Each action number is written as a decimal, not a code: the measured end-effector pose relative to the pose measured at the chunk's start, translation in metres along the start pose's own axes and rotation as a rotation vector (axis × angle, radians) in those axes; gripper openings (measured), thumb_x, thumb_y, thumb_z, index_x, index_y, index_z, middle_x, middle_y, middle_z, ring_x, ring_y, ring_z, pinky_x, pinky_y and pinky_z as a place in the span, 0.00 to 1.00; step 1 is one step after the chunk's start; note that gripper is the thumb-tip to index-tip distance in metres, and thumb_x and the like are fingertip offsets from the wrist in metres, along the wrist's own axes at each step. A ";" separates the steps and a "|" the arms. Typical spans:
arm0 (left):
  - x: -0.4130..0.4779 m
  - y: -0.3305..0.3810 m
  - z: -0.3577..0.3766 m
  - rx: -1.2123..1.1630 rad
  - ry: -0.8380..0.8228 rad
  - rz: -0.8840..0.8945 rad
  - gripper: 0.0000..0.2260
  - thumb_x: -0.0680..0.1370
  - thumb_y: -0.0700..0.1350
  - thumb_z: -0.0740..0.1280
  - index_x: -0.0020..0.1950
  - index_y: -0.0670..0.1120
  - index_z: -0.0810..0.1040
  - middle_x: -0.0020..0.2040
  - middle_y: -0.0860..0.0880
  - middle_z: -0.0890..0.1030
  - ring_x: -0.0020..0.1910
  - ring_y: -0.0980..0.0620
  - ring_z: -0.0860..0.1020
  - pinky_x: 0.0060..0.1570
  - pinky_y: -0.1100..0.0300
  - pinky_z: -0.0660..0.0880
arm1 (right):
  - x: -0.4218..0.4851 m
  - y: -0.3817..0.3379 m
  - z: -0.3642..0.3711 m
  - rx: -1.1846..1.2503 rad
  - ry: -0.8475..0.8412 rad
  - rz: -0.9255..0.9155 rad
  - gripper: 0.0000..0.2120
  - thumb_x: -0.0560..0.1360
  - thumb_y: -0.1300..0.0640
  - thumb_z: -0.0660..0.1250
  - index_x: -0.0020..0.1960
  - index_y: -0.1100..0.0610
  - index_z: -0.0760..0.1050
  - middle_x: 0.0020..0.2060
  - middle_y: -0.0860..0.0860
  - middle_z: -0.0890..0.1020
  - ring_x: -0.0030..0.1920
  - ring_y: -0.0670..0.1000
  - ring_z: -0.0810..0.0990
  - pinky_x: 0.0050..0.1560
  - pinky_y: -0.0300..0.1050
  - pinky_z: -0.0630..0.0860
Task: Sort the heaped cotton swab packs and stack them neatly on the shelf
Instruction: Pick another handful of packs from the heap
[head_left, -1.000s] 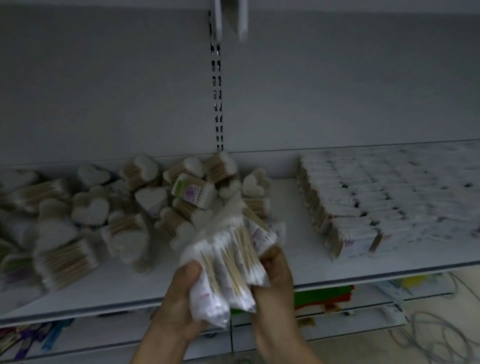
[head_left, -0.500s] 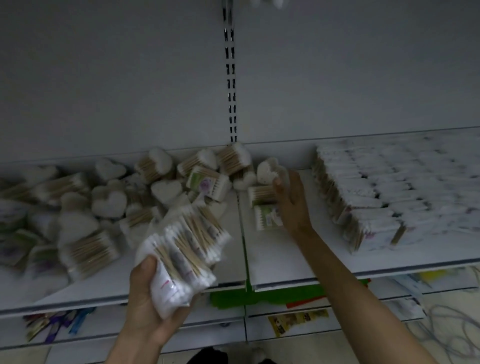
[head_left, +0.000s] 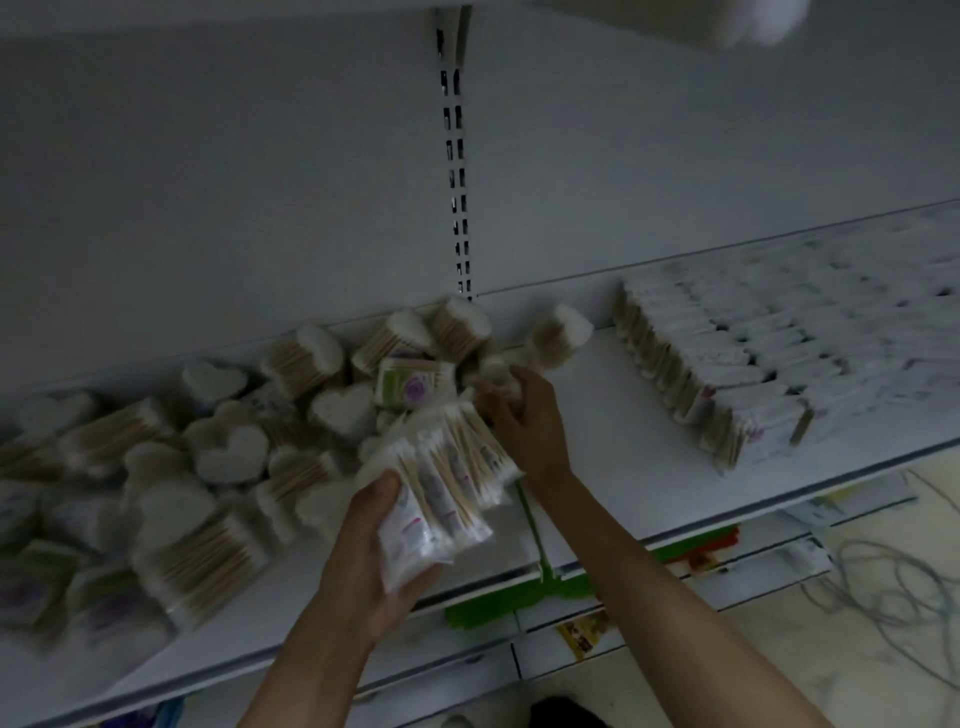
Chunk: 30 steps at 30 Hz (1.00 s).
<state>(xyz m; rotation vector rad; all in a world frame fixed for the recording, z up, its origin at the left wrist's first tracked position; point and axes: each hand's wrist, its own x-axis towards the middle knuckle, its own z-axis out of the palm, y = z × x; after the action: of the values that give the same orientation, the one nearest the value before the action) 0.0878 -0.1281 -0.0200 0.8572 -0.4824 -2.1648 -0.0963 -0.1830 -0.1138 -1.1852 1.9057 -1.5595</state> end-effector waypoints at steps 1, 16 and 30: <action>0.006 -0.001 -0.005 0.020 -0.030 0.019 0.49 0.31 0.54 0.83 0.50 0.40 0.81 0.45 0.40 0.85 0.37 0.46 0.84 0.27 0.54 0.80 | -0.004 -0.007 -0.003 0.024 -0.001 -0.004 0.28 0.75 0.38 0.62 0.62 0.60 0.73 0.54 0.58 0.77 0.50 0.50 0.74 0.50 0.46 0.72; 0.022 -0.032 0.040 -0.106 -0.175 0.031 0.34 0.35 0.49 0.85 0.40 0.44 0.87 0.46 0.43 0.85 0.41 0.46 0.85 0.30 0.52 0.80 | 0.047 -0.006 -0.076 -0.703 -0.236 -0.059 0.14 0.76 0.54 0.65 0.59 0.58 0.76 0.68 0.60 0.66 0.64 0.63 0.71 0.58 0.53 0.73; 0.038 -0.069 0.069 -0.056 -0.218 0.146 0.32 0.39 0.52 0.86 0.41 0.44 0.87 0.46 0.44 0.85 0.44 0.48 0.85 0.37 0.55 0.81 | 0.060 -0.115 -0.148 -0.133 -0.833 -0.022 0.04 0.76 0.56 0.67 0.49 0.49 0.79 0.39 0.45 0.82 0.36 0.37 0.78 0.35 0.33 0.73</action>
<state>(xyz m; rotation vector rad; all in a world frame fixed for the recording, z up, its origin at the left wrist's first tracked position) -0.0148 -0.1067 -0.0267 0.5406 -0.5709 -2.1352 -0.2006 -0.1457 0.0495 -1.5830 1.4297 -0.7392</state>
